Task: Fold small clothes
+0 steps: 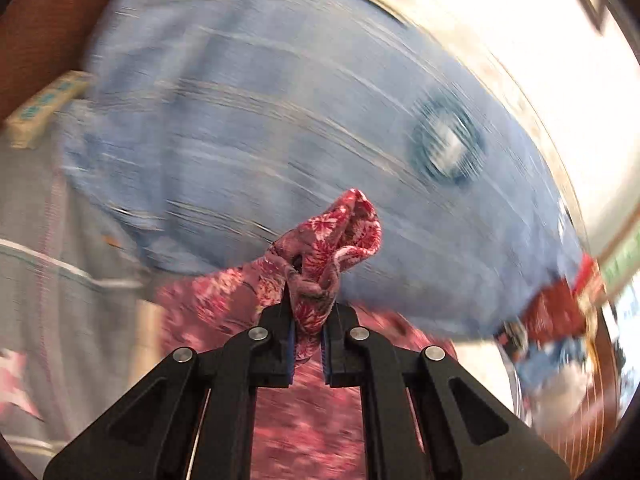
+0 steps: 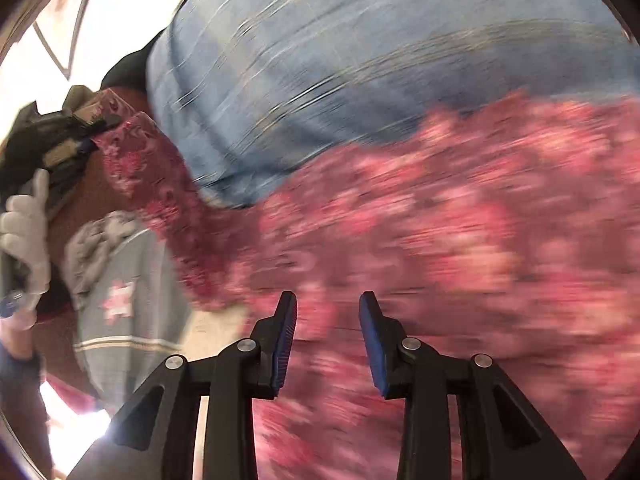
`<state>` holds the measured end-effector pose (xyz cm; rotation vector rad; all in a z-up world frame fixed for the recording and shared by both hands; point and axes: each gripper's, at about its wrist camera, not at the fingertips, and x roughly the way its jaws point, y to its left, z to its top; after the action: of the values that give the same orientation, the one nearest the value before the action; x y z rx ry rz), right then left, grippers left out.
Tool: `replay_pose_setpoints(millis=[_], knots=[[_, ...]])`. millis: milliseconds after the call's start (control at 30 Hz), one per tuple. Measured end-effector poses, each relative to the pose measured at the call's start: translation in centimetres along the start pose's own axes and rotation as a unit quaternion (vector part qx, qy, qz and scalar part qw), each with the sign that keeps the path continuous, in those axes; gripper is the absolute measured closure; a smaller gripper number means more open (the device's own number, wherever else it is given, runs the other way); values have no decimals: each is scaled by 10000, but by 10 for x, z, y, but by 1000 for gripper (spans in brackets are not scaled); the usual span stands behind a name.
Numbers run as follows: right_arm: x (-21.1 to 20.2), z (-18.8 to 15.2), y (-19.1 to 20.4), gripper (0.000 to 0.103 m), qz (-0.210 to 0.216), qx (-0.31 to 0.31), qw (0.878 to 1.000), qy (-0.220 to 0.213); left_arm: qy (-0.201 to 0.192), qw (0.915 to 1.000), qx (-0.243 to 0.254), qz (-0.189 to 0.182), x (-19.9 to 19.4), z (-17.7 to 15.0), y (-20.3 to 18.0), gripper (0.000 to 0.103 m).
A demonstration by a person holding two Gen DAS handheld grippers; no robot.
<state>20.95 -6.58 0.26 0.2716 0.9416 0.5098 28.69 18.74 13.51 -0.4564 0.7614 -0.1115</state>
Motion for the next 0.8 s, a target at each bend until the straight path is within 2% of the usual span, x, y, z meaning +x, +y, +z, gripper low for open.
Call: replay_pose_setpoints(millis=[67,133,200,233,333,400,500,533,567,633,700,800], knots=[[-27,-1,-25,65,-545,-30,9982,-260,286,9993,213,-142,26,-17,-35,96],[-47,-5,-53,61,-850,126,9955,-395,601,9973,362,-199,58,-41,-62,96],[-54,-13,-80,57,-968,412,9939,-344,1020,9935,461,-196,95,-69,-91,95],[-54,-18,-93,59,-913,564,9938,-294,1236,9909,502,-172,113,-84,-100,93],[-60,-26,-110,59,-298,837,9941,-631,1898,9793,698,124,153,-128,-123,91],[-61,-25,-113,59,-200,913,9936,-638,2127,9743,735,109,158,-143,-123,91],[-60,-26,-112,57,-132,888,9937,-677,1848,9807,577,-257,126,-141,-108,87],[-61,-26,-114,57,-110,890,9936,-684,1745,9828,375,-471,112,-139,-96,78],[-61,-26,-115,57,-94,890,9936,-693,1652,9840,100,-662,96,-136,-79,57],[-61,-27,-115,56,-83,889,9936,-697,1408,9865,-310,-773,71,-135,-49,36],[-61,-29,-116,56,-87,896,9937,-674,1108,9897,-622,-663,56,-140,-16,33],[-61,-23,-115,56,-220,942,9939,-534,997,9865,-1115,-674,53,-147,28,33]])
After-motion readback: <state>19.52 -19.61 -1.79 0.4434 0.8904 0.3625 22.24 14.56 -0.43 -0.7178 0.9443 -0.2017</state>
